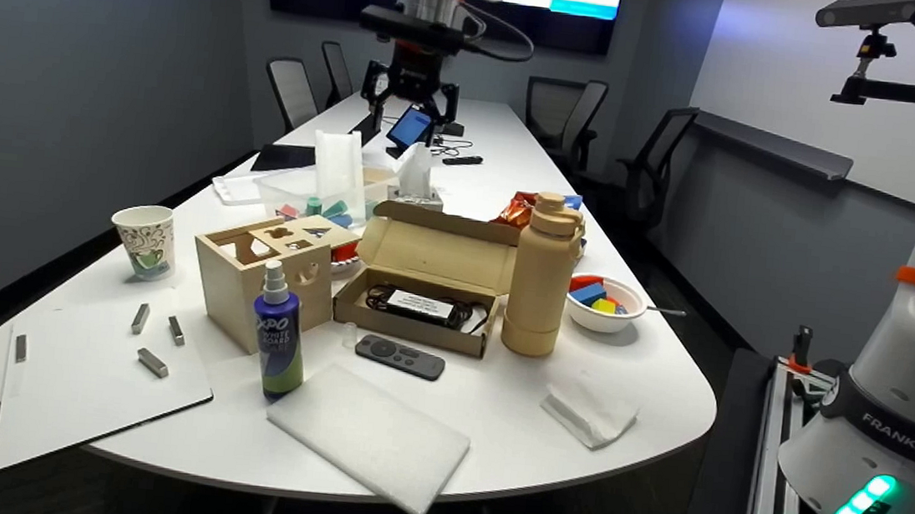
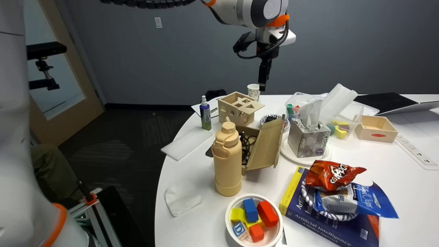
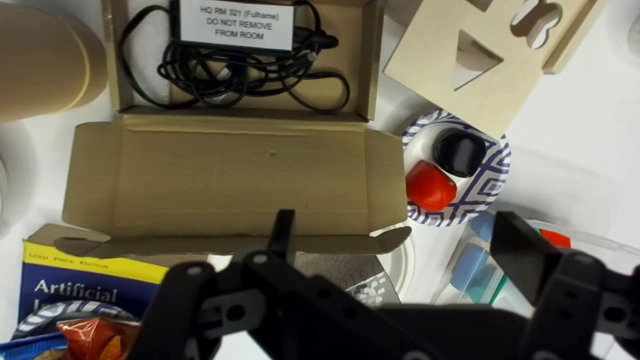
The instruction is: Slide the lid on the wooden toy box to the left.
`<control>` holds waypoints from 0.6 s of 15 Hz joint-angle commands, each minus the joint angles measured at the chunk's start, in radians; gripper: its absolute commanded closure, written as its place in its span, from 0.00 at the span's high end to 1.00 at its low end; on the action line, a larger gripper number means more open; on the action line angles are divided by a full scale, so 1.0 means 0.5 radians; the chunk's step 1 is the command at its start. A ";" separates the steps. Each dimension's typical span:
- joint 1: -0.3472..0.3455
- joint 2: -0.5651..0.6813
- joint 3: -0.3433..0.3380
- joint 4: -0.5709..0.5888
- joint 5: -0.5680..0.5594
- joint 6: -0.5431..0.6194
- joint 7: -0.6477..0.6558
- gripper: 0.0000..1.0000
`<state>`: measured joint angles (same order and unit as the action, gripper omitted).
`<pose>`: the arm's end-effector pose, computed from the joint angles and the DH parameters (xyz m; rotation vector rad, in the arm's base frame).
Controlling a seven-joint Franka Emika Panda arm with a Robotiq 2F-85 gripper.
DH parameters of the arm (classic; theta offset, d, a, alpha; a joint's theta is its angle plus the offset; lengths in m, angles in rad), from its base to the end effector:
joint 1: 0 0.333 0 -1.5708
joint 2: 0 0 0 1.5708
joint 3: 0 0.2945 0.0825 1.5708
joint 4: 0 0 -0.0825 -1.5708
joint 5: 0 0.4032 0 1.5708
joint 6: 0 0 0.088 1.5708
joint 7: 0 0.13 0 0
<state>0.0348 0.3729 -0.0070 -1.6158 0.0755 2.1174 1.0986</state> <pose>0.6897 0.0245 0.3715 -2.5674 1.5834 -0.1124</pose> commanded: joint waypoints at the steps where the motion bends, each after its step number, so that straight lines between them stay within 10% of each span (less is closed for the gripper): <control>1: 0.140 0.280 -0.090 0.312 -0.114 0.022 0.356 1.00; 9: 0.223 0.496 -0.118 0.411 -0.172 0.023 0.592 1.00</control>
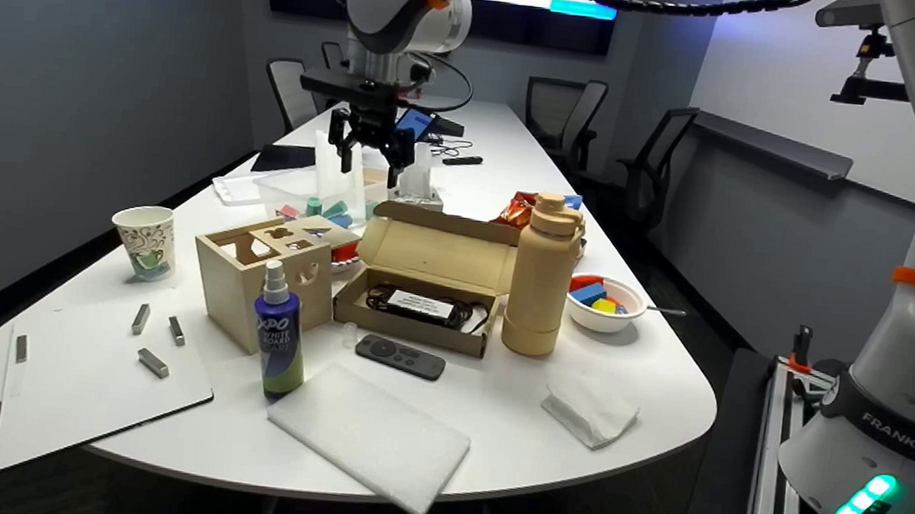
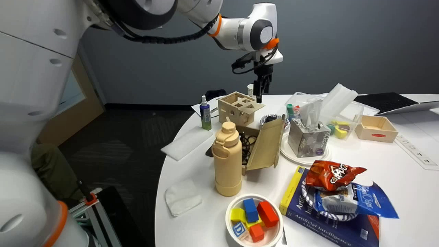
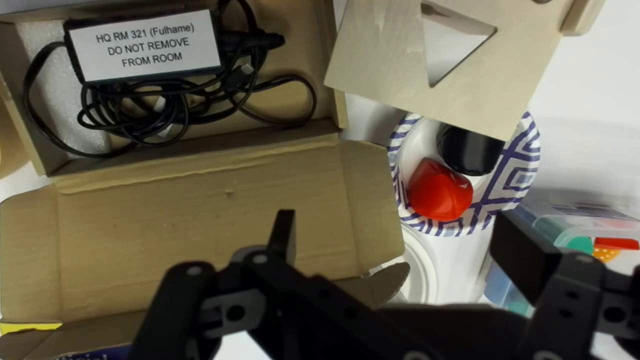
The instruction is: Slide the lid on the wooden toy box to the left.
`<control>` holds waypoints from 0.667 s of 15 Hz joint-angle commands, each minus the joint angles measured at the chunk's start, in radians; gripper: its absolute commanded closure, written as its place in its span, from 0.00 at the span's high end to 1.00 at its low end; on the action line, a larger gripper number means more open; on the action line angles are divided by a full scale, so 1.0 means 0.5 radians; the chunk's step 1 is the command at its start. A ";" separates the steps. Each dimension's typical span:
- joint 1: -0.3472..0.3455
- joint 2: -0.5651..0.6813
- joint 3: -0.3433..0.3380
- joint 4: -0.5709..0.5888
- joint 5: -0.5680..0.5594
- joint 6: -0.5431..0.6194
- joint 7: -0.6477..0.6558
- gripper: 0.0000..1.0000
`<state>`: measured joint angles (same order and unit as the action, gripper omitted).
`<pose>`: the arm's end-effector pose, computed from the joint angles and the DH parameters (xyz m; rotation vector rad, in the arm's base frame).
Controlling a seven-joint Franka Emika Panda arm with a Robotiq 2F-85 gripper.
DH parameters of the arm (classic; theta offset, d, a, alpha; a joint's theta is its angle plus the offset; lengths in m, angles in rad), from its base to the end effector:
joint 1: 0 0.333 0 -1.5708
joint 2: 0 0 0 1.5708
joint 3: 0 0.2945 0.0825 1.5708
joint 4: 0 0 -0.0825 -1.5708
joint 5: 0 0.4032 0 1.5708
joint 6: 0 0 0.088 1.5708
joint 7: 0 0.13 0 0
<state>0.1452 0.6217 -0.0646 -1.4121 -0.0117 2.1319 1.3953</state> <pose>0.7336 0.0661 0.2981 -2.4768 1.8732 -0.1635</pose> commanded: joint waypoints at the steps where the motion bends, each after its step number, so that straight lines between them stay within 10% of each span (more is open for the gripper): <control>1: 0.003 0.024 -0.003 0.011 0.003 -0.003 -0.002 1.00; 10: -0.020 0.110 0.013 0.094 0.036 -0.006 -0.025 1.00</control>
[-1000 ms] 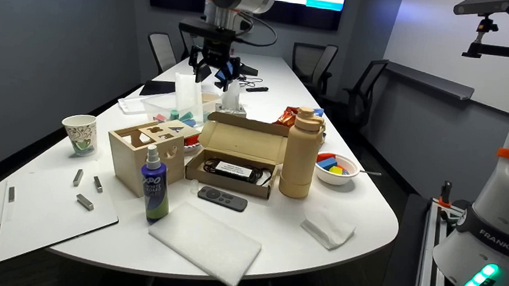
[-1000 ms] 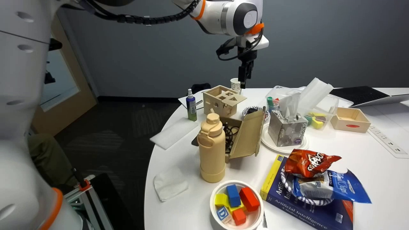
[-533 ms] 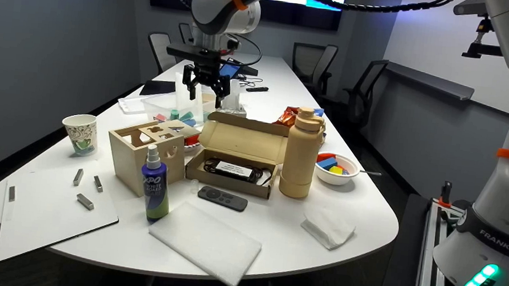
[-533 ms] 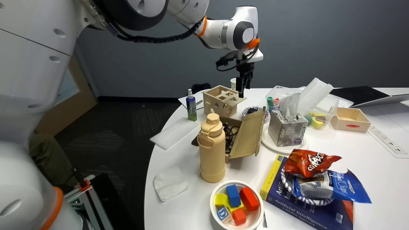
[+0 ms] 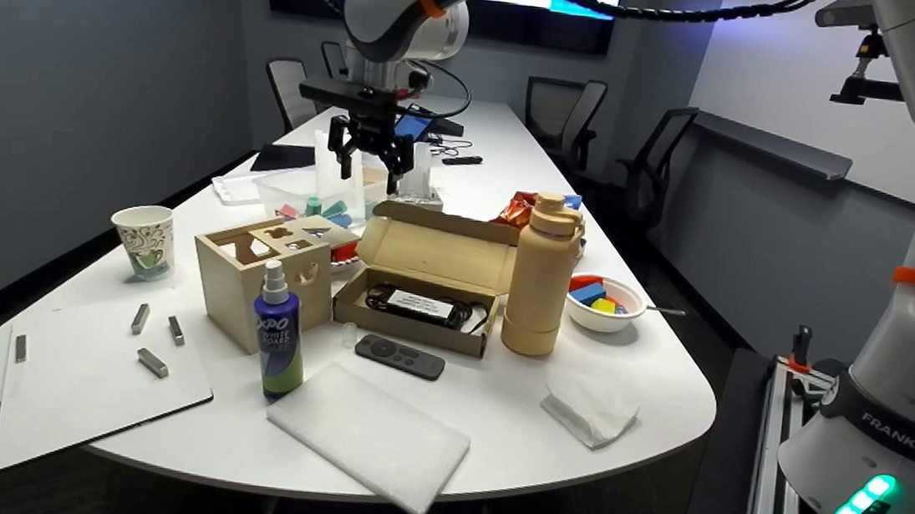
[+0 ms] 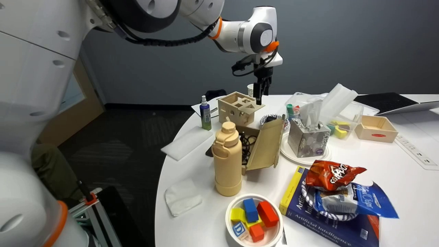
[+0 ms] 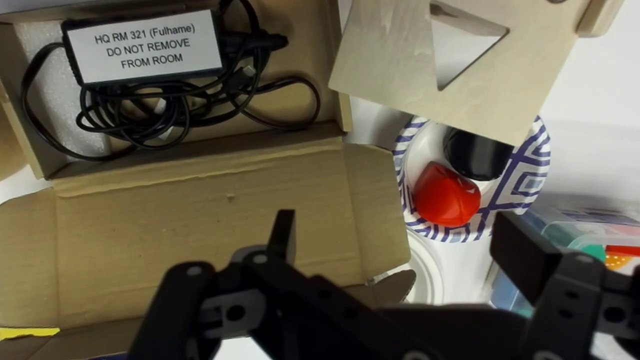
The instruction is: Slide the lid on the wooden toy box to the left.
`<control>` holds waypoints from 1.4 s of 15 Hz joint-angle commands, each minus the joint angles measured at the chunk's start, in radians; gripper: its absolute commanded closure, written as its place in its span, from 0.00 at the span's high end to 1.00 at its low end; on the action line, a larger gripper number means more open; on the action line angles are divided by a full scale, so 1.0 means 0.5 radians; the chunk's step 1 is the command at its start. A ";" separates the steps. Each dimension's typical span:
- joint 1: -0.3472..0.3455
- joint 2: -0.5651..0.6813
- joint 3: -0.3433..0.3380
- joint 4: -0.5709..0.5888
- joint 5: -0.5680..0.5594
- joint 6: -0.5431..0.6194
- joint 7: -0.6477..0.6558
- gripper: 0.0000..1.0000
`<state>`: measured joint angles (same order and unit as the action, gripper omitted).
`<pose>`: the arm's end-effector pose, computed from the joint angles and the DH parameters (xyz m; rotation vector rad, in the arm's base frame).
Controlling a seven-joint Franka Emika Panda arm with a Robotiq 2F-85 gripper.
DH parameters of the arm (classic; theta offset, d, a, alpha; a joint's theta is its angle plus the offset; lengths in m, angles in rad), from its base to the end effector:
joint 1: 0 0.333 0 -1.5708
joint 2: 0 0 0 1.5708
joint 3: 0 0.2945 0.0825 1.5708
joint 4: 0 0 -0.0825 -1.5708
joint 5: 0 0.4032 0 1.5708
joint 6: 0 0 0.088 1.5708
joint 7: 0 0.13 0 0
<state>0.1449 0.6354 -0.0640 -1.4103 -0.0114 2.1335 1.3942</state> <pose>0.7336 0.0663 0.2891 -2.4844 1.8759 -0.1521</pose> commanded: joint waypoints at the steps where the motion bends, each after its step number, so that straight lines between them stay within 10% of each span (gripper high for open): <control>1: -0.023 0.121 0.013 0.125 0.039 -0.016 -0.030 1.00; 21: -0.089 0.603 0.114 0.706 0.260 -0.295 -0.297 1.00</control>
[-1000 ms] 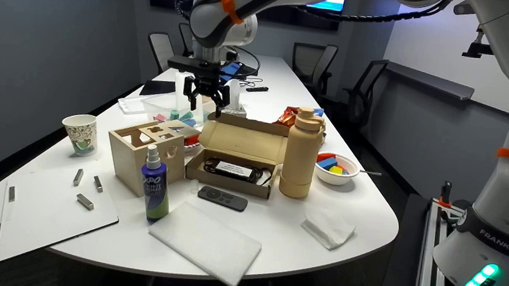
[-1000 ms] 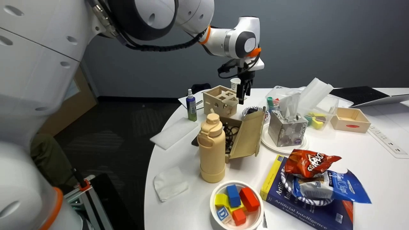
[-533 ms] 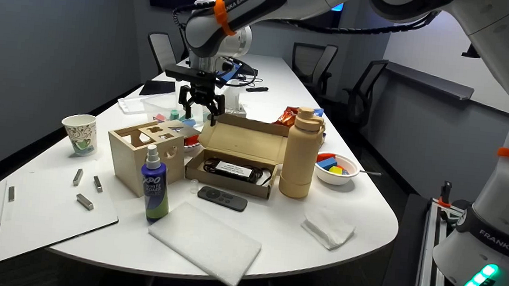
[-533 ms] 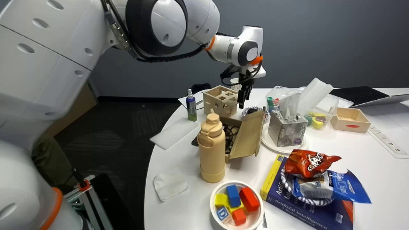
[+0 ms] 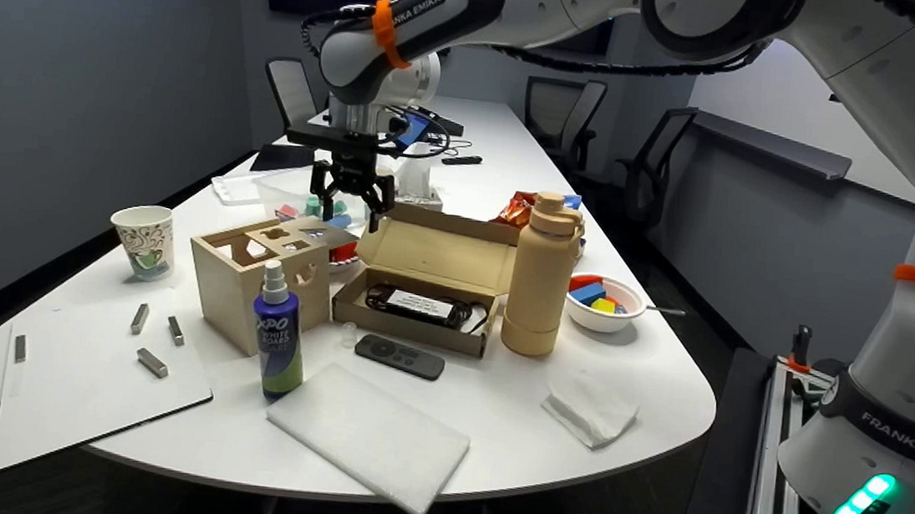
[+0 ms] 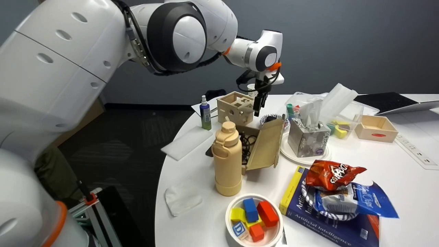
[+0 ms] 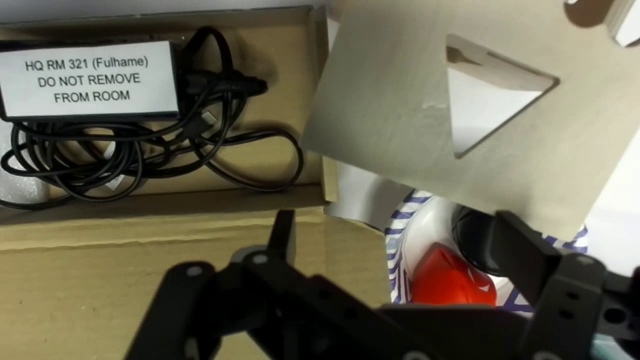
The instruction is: Slide the lid on the wooden toy box to the left.
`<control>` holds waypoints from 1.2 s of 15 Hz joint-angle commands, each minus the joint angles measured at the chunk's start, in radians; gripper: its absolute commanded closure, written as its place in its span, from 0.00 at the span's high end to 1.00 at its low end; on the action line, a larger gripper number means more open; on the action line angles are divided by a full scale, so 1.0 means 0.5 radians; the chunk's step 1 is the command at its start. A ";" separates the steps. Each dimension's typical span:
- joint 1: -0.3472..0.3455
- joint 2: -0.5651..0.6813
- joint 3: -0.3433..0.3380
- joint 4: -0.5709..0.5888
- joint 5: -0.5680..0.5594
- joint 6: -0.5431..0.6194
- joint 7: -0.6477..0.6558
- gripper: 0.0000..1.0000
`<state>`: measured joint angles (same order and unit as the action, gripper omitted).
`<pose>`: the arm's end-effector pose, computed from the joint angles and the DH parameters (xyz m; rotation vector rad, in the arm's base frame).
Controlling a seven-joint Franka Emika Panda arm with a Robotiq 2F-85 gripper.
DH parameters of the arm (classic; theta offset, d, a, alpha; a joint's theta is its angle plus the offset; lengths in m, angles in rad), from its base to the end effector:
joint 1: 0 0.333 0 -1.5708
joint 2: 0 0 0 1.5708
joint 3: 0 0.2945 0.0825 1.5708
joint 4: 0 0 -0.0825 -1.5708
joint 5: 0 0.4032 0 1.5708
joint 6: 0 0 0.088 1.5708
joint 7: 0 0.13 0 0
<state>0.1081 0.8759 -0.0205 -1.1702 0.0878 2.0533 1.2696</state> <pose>0.7605 0.0772 0.2179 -2.5355 1.7628 0.0514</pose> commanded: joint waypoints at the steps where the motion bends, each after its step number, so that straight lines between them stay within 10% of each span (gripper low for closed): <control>1: -0.012 0.134 0.030 0.255 0.062 -0.159 -0.046 1.00; 18: 0.043 0.230 -0.063 0.399 0.034 -0.171 0.366 1.00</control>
<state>0.1129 0.9372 -0.0259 -1.0567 0.1044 1.9966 1.3748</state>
